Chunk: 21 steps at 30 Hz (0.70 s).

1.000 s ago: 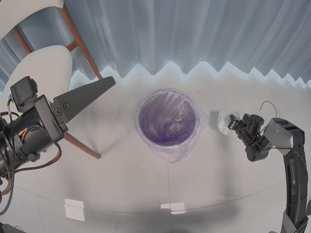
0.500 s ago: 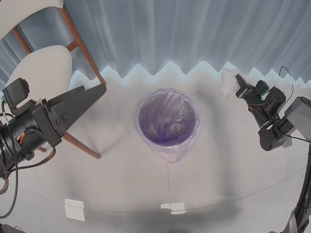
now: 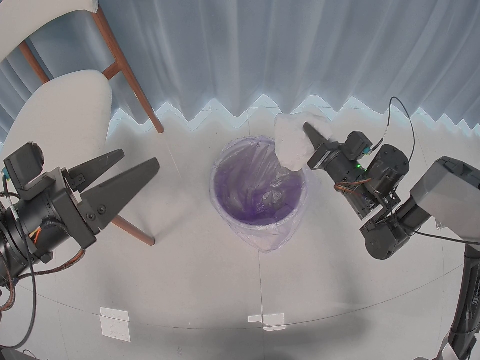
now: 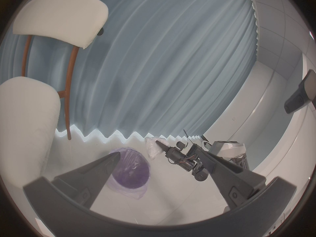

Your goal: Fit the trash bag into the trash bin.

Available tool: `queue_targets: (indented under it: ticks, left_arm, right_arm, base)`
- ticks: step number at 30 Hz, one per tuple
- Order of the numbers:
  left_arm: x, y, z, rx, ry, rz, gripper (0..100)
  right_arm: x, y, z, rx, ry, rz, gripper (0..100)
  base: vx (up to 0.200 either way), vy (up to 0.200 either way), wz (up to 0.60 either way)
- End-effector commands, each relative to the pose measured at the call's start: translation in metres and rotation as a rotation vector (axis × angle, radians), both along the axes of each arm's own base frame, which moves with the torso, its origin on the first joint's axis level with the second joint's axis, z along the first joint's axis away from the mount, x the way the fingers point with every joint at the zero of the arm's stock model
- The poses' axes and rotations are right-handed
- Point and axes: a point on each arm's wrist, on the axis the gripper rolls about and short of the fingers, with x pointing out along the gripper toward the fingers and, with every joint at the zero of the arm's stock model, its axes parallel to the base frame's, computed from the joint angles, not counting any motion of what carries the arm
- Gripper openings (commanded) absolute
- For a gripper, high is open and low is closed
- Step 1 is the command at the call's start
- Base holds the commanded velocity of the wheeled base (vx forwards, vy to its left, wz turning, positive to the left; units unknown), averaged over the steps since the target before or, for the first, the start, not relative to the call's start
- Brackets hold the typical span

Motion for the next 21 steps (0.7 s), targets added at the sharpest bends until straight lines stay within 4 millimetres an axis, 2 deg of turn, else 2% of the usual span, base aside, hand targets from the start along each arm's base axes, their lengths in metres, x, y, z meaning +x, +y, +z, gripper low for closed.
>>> queue_targets:
  ticks: [1,4,9,12,13,21]
  left_arm:
    - [-0.004,0.001,0.000,-0.001,-0.002,-0.009,100]
    - [-0.004,0.000,-0.003,0.005,0.006,-0.011,100]
    - [-0.004,0.000,-0.004,0.007,0.009,-0.013,100]
    - [-0.003,0.000,-0.005,0.011,0.014,-0.014,100]
    - [-0.003,0.000,-0.006,0.013,0.014,-0.016,100]
    - [-0.004,0.000,-0.008,0.019,0.023,-0.019,100]
  right_arm:
    - [0.001,0.032,-0.030,0.031,0.071,0.054,0]
    - [0.013,0.045,-0.046,0.104,0.100,0.054,0]
    - [0.029,0.053,-0.052,0.177,0.083,0.027,0]
    - [0.036,0.054,-0.066,0.174,0.099,0.025,0]
    - [0.038,0.056,-0.077,0.166,0.116,0.024,0]
    - [0.051,0.061,-0.090,0.166,0.096,0.020,0]
  base:
    - [0.000,0.000,0.00]
    - [0.000,0.000,0.00]
    - [0.000,0.000,0.00]
    - [0.000,0.000,0.00]
    - [0.000,0.000,0.00]
    - [0.000,0.000,0.00]
